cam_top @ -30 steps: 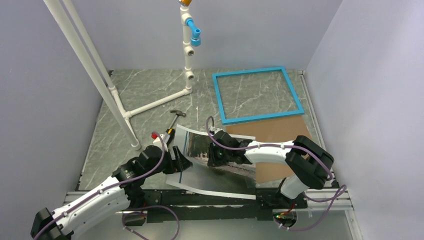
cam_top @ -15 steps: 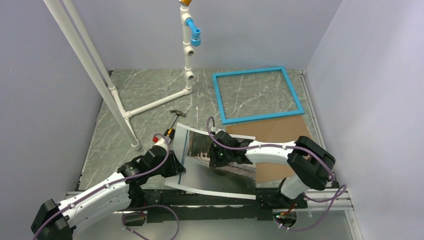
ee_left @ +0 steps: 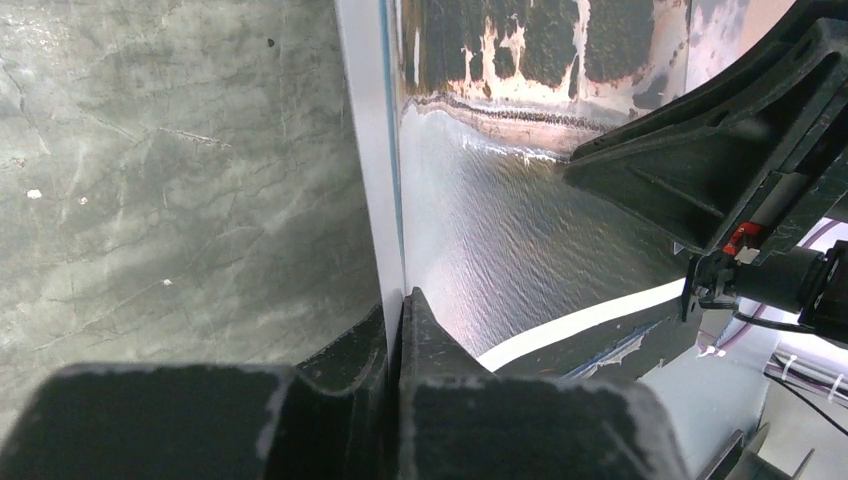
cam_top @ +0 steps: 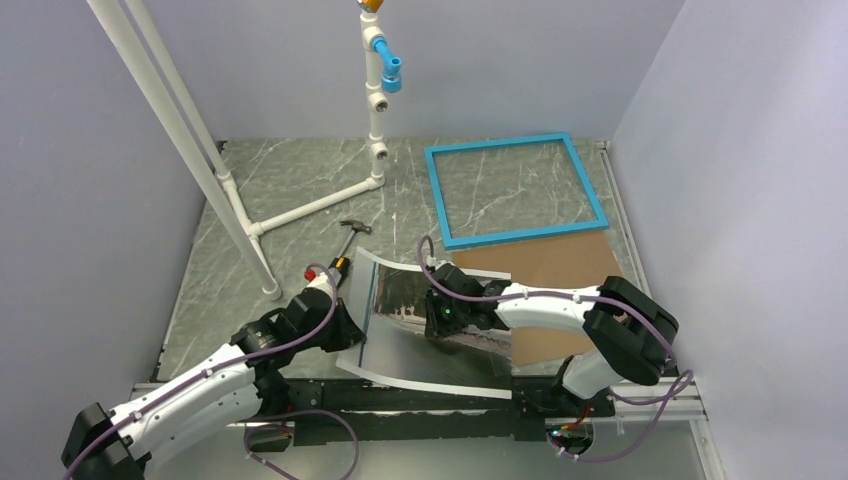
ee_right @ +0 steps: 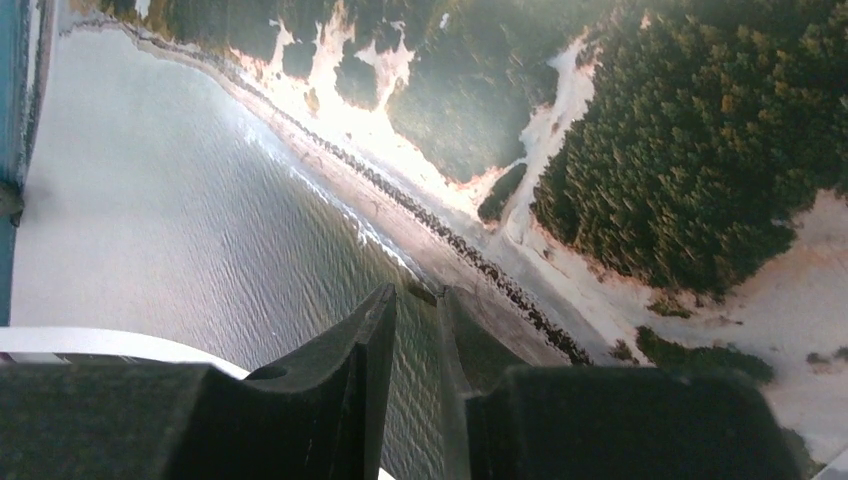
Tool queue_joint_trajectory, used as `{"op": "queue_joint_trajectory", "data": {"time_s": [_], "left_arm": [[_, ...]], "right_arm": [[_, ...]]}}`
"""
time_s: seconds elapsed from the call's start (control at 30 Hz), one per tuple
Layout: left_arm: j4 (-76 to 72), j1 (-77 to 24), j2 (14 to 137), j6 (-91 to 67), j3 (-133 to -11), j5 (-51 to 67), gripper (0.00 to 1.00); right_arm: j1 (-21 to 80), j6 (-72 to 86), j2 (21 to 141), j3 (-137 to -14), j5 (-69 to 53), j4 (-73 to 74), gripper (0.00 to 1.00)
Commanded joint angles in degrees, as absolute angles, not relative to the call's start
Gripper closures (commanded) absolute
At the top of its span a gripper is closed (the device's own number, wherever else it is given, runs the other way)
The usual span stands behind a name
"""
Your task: Take the photo out of the frame
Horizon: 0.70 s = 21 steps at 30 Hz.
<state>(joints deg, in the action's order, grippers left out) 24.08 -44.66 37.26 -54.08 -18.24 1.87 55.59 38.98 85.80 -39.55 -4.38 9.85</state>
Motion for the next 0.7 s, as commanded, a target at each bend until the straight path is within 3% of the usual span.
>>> {"op": "queue_joint_trajectory", "data": {"time_s": [0.0, 0.3, 0.5, 0.67], "left_arm": [[23.5, -44.5, 35.2, -53.0, -19.3, 2.1, 0.96], [42.0, -44.4, 30.1, -45.6, -35.3, 3.2, 1.0], [57.1, -44.4, 32.2, -40.0, -56.5, -1.8, 1.0], [60.6, -44.4, 38.0, -39.0, -73.7, -1.7, 1.0]], "right_arm": [[55.7, 38.1, 83.0, -38.1, -2.2, 13.8, 0.76], [55.7, 38.6, 72.3, -41.2, 3.5, 22.6, 0.77], [55.4, 41.4, 61.0, -47.9, 17.6, 35.8, 0.93], [55.1, 42.1, 52.1, -52.4, 25.3, 43.0, 0.97]]}}
